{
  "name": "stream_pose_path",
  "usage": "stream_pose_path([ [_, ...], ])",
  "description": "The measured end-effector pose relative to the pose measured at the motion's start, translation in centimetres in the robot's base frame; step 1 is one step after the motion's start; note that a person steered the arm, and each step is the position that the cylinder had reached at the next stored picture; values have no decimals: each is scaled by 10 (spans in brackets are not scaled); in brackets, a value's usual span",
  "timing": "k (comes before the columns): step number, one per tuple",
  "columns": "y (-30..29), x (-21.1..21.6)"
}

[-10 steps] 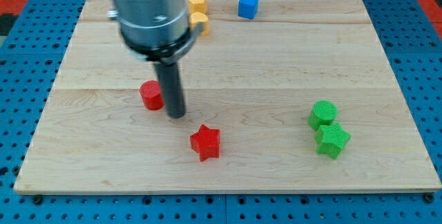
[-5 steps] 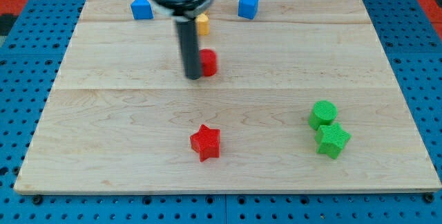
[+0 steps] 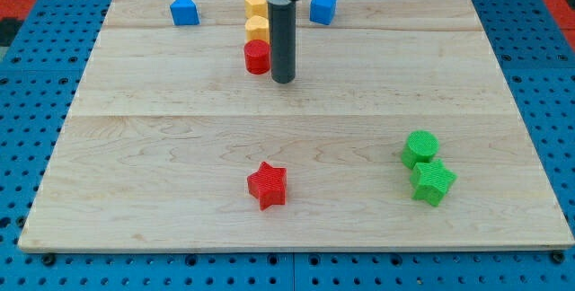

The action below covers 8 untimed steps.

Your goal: Move the red circle and red star below the yellow heart

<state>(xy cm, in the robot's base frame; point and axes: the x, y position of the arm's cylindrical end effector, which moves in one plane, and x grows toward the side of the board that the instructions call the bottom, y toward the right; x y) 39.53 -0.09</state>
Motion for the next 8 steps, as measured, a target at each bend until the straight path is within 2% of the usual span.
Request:
stream_pose_path([
  [1, -1, 94],
  [2, 71, 139],
  [3, -27, 193],
  [4, -35, 151],
  [5, -46, 87],
  [6, -46, 147],
  [7, -73, 185],
  [8, -100, 148],
])
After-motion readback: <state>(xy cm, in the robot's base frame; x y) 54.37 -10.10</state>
